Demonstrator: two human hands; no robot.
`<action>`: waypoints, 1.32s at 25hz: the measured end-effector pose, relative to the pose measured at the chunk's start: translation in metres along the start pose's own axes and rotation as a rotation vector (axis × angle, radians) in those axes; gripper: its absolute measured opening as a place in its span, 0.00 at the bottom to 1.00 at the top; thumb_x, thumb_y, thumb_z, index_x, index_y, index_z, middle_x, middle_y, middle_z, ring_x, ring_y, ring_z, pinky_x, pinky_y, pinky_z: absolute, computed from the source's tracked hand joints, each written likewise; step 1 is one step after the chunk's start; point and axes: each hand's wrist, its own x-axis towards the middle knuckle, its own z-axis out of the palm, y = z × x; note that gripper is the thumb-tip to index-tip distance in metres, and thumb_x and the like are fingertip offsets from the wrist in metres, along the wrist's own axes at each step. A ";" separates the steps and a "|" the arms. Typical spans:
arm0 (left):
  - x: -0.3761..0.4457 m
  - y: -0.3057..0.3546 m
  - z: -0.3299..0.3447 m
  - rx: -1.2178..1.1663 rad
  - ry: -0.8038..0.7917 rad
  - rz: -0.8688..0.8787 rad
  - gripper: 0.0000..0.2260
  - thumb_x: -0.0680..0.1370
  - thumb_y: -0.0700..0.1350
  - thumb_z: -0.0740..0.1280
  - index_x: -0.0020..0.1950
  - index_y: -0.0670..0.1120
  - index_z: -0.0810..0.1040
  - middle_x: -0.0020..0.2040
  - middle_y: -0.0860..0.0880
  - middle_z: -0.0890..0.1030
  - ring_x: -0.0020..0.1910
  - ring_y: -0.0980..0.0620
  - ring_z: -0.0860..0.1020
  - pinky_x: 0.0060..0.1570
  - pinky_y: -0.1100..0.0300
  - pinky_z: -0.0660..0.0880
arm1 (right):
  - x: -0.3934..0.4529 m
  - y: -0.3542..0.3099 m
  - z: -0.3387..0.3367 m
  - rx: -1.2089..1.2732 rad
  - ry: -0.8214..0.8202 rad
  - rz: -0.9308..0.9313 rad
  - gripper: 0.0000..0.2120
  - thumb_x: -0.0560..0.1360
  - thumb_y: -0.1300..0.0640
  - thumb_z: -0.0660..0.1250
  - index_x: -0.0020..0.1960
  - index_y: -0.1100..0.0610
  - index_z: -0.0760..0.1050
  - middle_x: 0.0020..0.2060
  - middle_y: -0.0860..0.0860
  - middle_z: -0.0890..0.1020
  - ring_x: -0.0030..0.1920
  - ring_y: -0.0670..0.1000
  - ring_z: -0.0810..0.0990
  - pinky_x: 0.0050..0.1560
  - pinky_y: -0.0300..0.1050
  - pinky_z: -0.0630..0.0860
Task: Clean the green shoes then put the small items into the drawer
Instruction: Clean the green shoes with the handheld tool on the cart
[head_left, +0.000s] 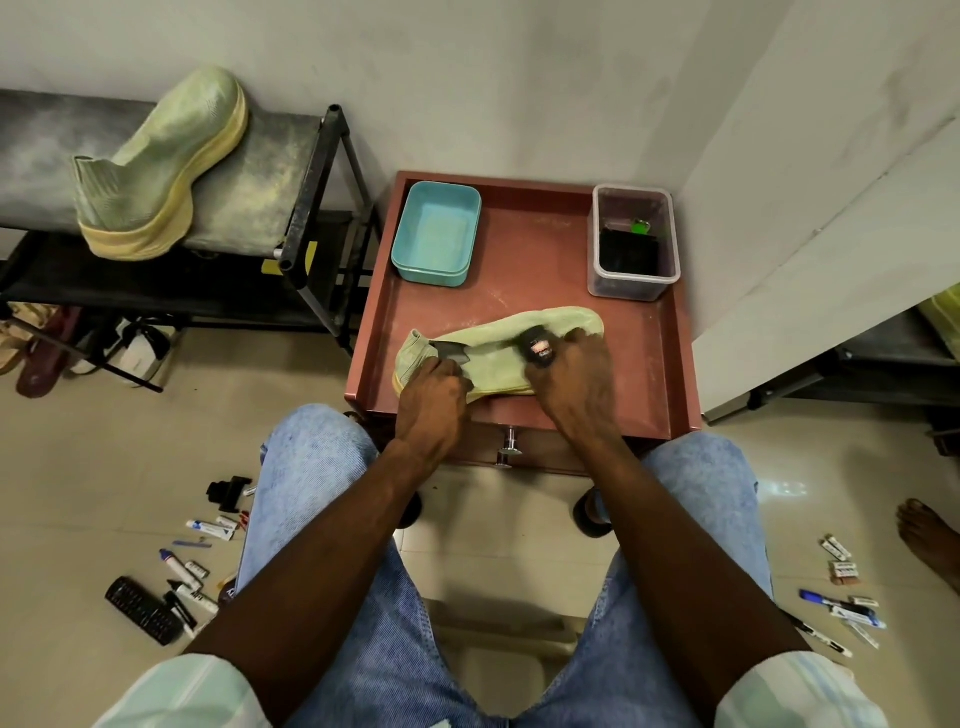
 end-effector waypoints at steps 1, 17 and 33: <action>-0.001 0.002 -0.002 -0.014 0.009 -0.004 0.07 0.74 0.30 0.64 0.48 0.36 0.80 0.52 0.38 0.79 0.53 0.40 0.74 0.52 0.50 0.71 | -0.001 -0.006 0.007 0.078 -0.088 -0.076 0.21 0.69 0.48 0.69 0.61 0.53 0.79 0.50 0.57 0.79 0.51 0.60 0.75 0.50 0.51 0.74; 0.009 0.004 0.002 0.142 -0.031 0.060 0.09 0.75 0.44 0.66 0.51 0.43 0.82 0.53 0.45 0.80 0.56 0.46 0.73 0.58 0.54 0.69 | -0.005 0.026 -0.008 -0.057 0.071 0.075 0.22 0.73 0.47 0.67 0.65 0.55 0.75 0.54 0.59 0.78 0.54 0.58 0.74 0.53 0.52 0.72; 0.016 0.021 0.005 0.162 -0.077 0.098 0.06 0.71 0.42 0.67 0.41 0.42 0.84 0.41 0.43 0.82 0.45 0.42 0.78 0.47 0.51 0.73 | -0.024 0.050 -0.016 0.008 0.063 0.191 0.28 0.73 0.44 0.69 0.70 0.53 0.70 0.50 0.59 0.80 0.49 0.59 0.78 0.49 0.49 0.76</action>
